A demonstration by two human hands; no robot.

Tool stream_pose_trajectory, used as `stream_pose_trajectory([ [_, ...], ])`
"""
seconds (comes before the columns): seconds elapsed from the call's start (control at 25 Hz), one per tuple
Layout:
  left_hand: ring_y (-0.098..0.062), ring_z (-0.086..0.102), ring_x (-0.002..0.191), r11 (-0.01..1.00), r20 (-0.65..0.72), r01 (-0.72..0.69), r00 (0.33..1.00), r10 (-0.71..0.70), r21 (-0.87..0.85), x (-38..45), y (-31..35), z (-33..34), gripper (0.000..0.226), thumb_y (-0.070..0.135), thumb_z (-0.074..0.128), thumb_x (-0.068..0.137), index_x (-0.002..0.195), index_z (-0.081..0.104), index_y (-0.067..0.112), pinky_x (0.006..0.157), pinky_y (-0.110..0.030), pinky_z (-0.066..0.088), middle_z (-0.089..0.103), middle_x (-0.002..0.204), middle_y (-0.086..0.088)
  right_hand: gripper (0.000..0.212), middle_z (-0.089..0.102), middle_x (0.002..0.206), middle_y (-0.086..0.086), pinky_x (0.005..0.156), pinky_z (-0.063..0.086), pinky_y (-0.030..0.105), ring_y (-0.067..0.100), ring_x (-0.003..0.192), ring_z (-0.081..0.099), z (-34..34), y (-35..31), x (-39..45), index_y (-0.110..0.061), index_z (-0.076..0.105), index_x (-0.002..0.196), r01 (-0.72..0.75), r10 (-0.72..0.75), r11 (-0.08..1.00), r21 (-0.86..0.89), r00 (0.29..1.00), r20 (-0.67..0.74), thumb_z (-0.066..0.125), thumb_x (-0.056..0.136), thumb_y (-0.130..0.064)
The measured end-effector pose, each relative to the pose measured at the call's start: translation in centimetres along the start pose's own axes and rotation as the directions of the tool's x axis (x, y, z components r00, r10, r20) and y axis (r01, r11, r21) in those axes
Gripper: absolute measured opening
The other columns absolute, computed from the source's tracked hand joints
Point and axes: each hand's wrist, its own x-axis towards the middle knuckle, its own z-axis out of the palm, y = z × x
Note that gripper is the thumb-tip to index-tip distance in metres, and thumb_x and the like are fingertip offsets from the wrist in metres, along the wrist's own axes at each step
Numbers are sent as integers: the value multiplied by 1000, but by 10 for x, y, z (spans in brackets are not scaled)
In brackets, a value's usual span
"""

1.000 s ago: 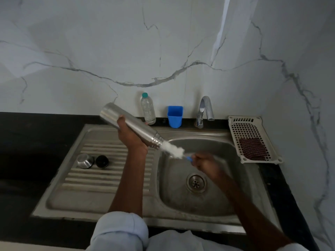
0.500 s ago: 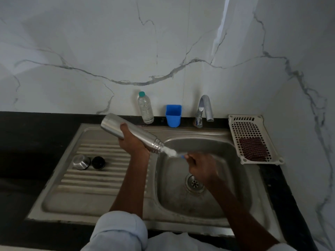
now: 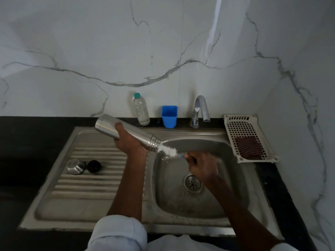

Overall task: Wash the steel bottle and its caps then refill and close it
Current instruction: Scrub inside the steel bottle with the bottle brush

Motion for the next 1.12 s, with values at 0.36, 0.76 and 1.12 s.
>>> stream_pose_trajectory([
  [0.36, -35, 75, 98, 998, 70, 56, 996, -54, -27, -5, -15, -17, 57, 45, 76, 90, 133, 61, 10, 82, -55, 64, 72, 119, -19, 39, 70, 73, 7, 70, 50, 40, 26, 72, 65, 0, 9, 11, -12, 75, 79, -90, 37, 981, 175, 958, 283, 58, 103, -38],
  [0.76, -29, 76, 93, 999, 40, 27, 999, -25, -44, -7, -2, -10, 54, 46, 76, 88, 129, 64, 12, 72, -41, 66, 74, 112, -13, 37, 60, 67, -5, 66, 50, 40, 21, 67, 62, -9, 20, 4, -18, 73, 83, -54, 21, 987, 151, 978, 209, 52, 106, -40],
  [1.12, -23, 73, 91, 998, -115, 38, 993, -32, 48, 0, 4, -6, 69, 58, 80, 79, 131, 63, 17, 86, -42, 64, 71, 114, -3, 52, 54, 53, -7, 46, 37, 25, 16, 46, 55, -6, 17, -16, -24, 63, 72, 141, -152, 987, -75, 973, -171, 40, 103, -58],
])
